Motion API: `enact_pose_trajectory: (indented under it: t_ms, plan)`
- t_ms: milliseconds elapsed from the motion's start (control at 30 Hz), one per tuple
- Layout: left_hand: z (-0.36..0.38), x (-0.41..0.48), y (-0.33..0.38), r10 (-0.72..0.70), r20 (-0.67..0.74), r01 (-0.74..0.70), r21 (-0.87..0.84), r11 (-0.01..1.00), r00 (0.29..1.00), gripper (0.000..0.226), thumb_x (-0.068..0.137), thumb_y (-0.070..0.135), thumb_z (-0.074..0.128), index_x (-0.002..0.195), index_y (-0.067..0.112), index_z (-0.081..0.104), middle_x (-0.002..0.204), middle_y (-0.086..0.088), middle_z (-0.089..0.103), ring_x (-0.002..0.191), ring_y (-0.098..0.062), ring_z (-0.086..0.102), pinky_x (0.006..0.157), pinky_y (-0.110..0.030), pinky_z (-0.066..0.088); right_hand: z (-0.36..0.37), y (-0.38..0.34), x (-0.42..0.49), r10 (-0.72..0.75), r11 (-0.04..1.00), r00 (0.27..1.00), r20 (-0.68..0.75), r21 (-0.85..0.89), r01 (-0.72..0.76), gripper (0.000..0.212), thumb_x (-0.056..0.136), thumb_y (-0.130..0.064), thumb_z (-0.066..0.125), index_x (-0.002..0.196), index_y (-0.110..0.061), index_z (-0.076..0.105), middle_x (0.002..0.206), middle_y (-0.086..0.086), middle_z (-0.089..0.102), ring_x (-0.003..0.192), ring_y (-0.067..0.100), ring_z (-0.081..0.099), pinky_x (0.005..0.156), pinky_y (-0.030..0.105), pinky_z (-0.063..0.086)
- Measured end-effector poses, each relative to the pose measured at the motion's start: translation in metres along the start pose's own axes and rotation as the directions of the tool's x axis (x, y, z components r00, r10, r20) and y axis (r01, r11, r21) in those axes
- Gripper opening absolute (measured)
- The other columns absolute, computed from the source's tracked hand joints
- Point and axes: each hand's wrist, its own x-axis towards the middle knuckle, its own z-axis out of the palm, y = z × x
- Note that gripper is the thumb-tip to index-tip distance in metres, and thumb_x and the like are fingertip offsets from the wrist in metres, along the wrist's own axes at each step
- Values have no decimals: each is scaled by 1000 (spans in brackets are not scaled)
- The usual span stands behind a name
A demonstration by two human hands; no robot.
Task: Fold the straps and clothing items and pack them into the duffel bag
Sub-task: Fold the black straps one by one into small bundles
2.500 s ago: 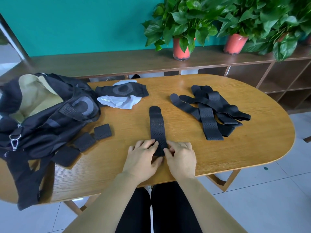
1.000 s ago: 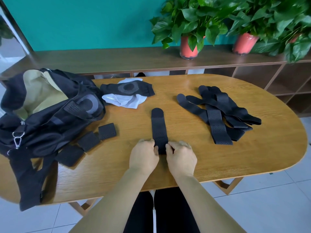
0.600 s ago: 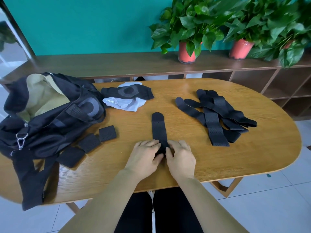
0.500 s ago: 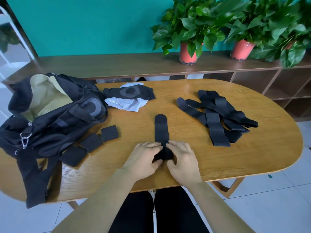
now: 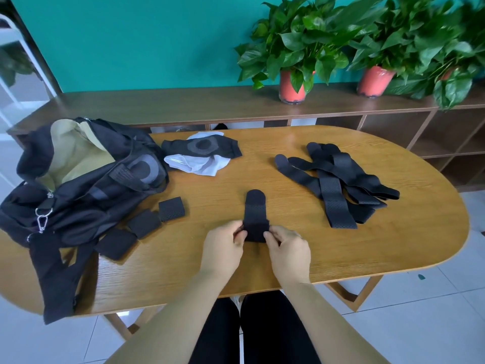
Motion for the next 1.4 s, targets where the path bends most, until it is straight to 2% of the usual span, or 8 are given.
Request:
enact_pose_trajectory:
  t_ms: [100,267,400,600,933,1067,1233,1400]
  plan:
    - [5,6,5,-41,-52,44,55,998,998,11,91,19,62,86,15,70,72,5,67,64,-11,61,65,-31,54,1,-7,0,34,999,999,-33,-31,-35,19,91,-27,61,106,-21,71,87,5,63,79,19,60,64,25,43]
    - [7,14,10,-82,-63,86,74,994,995,18,93,21,61,101,11,72,93,-2,72,83,-17,67,77,-30,55,6,-9,5,41,997,997,-62,-56,-44,24,91,-29,60,112,-24,69,92,6,63,82,20,61,69,27,47]
    - [8,17,8,-93,-51,97,87,992,994,16,92,21,62,91,8,71,83,-4,71,76,-19,66,73,-36,57,8,-9,6,7,998,995,-103,-60,-13,22,89,-25,63,109,-19,71,86,5,67,87,21,61,66,29,47]
    - [10,20,8,-102,-6,102,122,987,995,23,93,24,60,108,10,70,102,-6,71,89,-19,66,80,-32,55,17,-4,7,-139,982,976,-167,-148,115,14,76,-11,75,88,-18,75,80,-5,69,75,20,59,52,20,39]
    - [12,19,-4,146,154,-191,334,923,977,36,96,17,51,131,16,58,133,-1,48,115,-24,47,91,-37,46,21,-2,8,-252,950,956,-152,-229,214,11,70,-7,79,75,-14,73,76,-2,62,66,21,56,40,24,41]
    - [-10,20,-6,178,378,-337,413,846,909,54,94,38,46,144,20,40,153,12,24,135,-15,22,104,-36,26,12,8,3,-304,936,952,-27,-195,294,22,74,-19,69,94,-10,73,99,1,64,88,23,59,59,31,53]
    - [-28,12,-14,258,440,-436,371,820,860,48,93,40,49,139,25,49,148,16,39,134,-6,28,98,-29,23,-12,21,-1,-459,863,866,198,-130,487,35,74,-18,61,107,-11,71,125,1,62,120,16,50,93,36,48]
    - [-27,8,-12,146,339,-204,143,968,929,32,98,41,45,116,24,65,109,15,63,108,-10,51,94,-34,35,-18,13,10,-246,969,933,262,83,232,27,87,-22,66,113,-20,69,109,-4,66,106,8,55,93,26,45]
